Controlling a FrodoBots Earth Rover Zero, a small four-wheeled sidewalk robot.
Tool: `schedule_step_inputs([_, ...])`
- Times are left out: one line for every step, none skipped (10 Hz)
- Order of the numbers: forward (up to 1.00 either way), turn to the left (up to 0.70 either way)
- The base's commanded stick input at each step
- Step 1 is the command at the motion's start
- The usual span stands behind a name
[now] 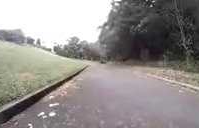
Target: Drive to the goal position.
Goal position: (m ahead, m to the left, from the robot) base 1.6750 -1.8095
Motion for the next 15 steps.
schedule_step_inputs([0.67,-0.02])
schedule_step_inputs([0.67,-0.02])
schedule_step_inputs([0.67,-0.02])
schedule_step_inputs([0.67,-0.02])
schedule_step_inputs([0.67,-0.02])
schedule_step_inputs([0.67,-0.02])
schedule_step_inputs([0.67,-0.02])
schedule_step_inputs([0.67,-0.02])
schedule_step_inputs([0.67,-0.02])
schedule_step_inputs([0.67,-0.02])
schedule_step_inputs([0.67,-0.02])
schedule_step_inputs([0.67,-0.02])
schedule_step_inputs([0.67,-0.02])
schedule_step_inputs([0.67,-0.02])
schedule_step_inputs([0.67,-0.02])
